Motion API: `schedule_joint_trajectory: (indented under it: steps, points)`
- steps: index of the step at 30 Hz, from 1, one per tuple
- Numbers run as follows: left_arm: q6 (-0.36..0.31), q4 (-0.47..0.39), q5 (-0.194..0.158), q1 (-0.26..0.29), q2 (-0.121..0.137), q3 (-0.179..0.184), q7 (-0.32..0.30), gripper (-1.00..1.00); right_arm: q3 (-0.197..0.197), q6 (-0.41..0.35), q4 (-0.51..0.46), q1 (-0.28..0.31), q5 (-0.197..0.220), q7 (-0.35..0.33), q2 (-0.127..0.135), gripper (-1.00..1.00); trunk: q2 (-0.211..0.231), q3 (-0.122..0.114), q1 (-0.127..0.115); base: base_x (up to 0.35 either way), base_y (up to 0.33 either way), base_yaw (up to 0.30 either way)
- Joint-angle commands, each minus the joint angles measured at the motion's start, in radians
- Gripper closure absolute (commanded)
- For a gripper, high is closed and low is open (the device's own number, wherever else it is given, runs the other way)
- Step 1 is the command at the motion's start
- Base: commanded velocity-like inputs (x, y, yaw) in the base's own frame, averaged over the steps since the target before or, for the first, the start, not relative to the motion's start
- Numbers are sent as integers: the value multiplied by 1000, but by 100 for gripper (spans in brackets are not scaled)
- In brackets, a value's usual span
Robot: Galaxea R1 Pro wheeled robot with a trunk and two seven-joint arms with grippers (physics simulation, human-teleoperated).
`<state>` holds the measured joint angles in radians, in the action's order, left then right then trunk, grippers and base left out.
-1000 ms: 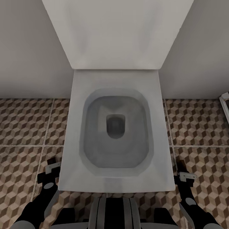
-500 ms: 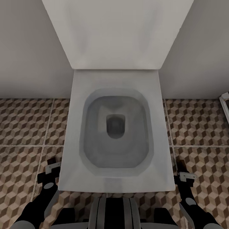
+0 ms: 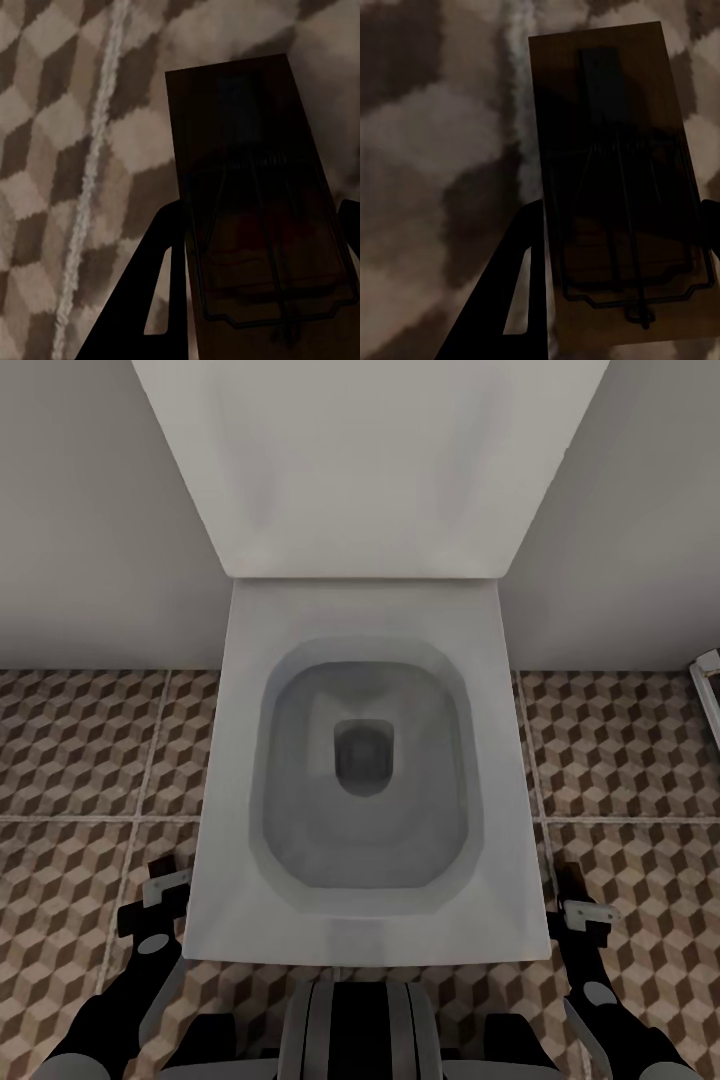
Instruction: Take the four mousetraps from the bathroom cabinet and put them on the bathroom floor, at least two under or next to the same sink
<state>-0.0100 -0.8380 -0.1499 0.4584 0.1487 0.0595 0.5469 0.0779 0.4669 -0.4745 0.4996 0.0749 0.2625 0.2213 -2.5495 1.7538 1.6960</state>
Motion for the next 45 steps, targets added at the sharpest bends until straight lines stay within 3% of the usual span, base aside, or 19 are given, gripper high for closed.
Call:
schedule_joint_trajectory:
  steps: [1,26,30,45]
  points:
    - [-2,-1,-8,0,2,6,11,100,8,4,1,0,10,2,1,100,0,0,0,0,0,0]
    - [-2,-1,-8,0,2,6,11,100,8,4,1,0,10,2,1,100,0,0,0,0,0,0]
    - [-2,-1,-8,0,1,6,11,100,8,4,1,0,10,2,2,100,-1,16,2,0,0,0]
    - [-2,-1,-8,0,2,6,11,100,8,4,1,0,10,2,1,100,-1,16,2,0,0,0]
